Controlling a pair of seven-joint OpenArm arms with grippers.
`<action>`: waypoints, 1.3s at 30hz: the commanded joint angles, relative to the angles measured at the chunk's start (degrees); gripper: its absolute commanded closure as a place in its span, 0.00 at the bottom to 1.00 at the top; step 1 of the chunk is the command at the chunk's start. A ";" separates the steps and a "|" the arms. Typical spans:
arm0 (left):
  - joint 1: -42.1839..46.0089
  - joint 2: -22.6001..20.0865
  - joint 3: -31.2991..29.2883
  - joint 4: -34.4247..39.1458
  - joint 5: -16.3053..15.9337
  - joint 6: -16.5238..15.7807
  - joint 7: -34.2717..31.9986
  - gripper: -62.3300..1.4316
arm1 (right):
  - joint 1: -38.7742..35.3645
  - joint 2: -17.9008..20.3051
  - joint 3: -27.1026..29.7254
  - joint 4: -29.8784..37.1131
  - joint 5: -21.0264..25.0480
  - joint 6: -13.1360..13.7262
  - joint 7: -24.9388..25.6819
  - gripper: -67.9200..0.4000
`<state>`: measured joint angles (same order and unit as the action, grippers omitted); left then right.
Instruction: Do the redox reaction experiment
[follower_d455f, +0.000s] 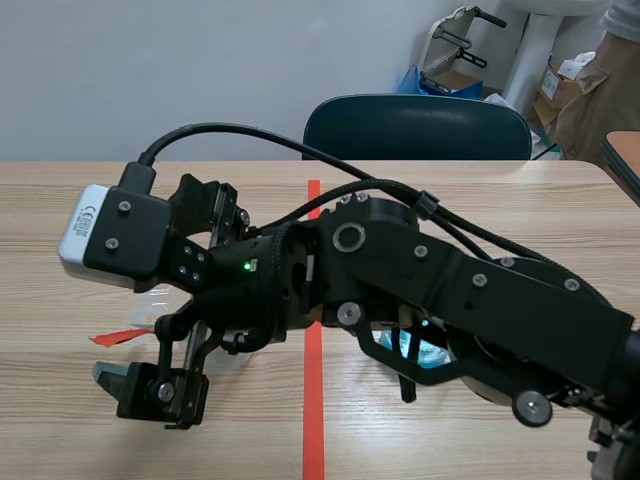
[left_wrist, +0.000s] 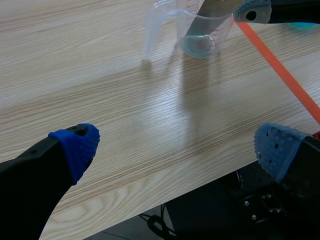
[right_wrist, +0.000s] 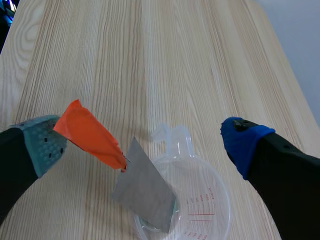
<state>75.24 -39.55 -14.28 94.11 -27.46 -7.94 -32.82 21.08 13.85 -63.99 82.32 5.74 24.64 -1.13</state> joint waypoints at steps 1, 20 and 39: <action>0.11 -0.17 -0.11 0.72 -0.13 -0.13 -0.59 0.00 | 0.96 0.11 0.15 1.05 0.37 -0.26 0.87 0.20; 0.11 -0.17 -0.11 0.72 -0.13 -0.11 -0.59 0.00 | 0.98 1.70 0.79 1.18 0.70 -5.95 0.42 0.83; -0.04 -0.17 -0.11 0.72 -0.13 -0.11 -0.61 0.00 | 0.98 2.36 8.92 1.77 6.69 -1.60 -1.44 0.99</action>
<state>75.24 -39.55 -14.28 94.11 -27.46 -7.94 -32.82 21.06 16.05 -55.83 82.37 11.53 23.35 -2.68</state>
